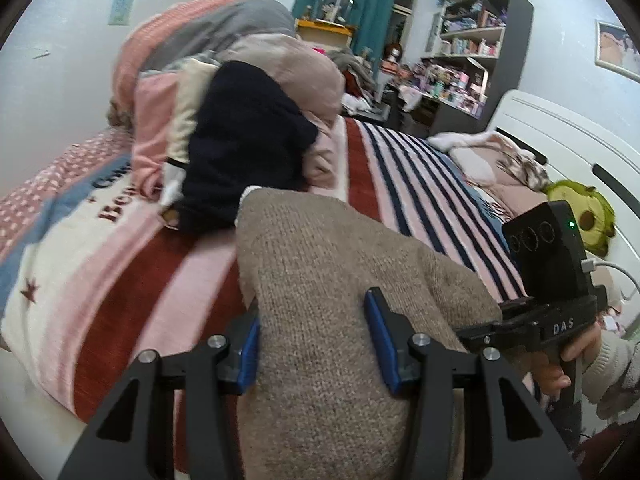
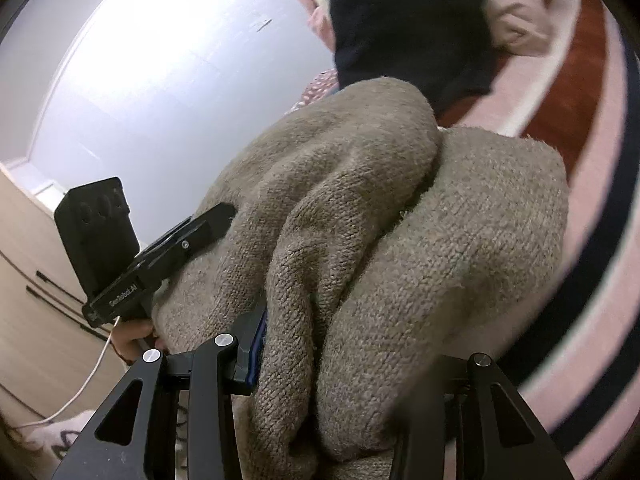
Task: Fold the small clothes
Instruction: 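Carry the sweater bundle with both grippers onto the blanket beside the black cloth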
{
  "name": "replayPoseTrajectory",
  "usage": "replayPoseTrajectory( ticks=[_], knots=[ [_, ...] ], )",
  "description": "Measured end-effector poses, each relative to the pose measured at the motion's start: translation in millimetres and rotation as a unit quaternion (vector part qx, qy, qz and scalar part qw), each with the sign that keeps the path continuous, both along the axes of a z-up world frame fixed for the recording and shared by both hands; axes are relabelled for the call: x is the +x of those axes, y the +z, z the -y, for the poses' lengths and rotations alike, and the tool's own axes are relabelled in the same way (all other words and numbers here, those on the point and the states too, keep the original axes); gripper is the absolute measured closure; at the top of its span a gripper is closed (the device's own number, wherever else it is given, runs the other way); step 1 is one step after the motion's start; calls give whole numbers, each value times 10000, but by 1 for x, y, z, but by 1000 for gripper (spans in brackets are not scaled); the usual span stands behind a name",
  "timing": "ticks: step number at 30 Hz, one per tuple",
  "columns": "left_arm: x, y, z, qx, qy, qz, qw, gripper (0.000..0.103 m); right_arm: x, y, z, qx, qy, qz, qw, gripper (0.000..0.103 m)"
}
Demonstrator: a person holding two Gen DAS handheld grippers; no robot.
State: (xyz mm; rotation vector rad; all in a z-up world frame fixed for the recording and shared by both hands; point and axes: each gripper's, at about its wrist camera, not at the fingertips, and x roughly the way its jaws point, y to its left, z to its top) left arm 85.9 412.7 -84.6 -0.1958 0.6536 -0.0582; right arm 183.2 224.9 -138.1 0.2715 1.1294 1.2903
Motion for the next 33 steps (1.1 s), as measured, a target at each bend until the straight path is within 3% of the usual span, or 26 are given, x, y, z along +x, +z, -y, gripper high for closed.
replayPoseTrajectory(
  ticks=[5, 13, 18, 25, 33],
  knots=[
    [3, -9, -36, 66, 309, 18, 9995, 58, 2, -7, -28, 5, 80, 55, 10000, 68],
    [5, -50, -71, 29, 707, -424, 9966, 55, 4, -27, -38, -425, 230, -31, 9988, 62],
    [0, -50, -69, 133, 755, -381, 9963, 48, 8, -27, -24, -523, 138, -82, 9985, 55],
    [-11, -42, -63, 224, 852, -383, 9954, 46, -15, -5, -10, -746, 51, 332, 9966, 53],
    [-32, -22, -51, 395, 1131, -283, 9924, 39, -32, 7, 25, -826, -90, 462, 9955, 52]
  ],
)
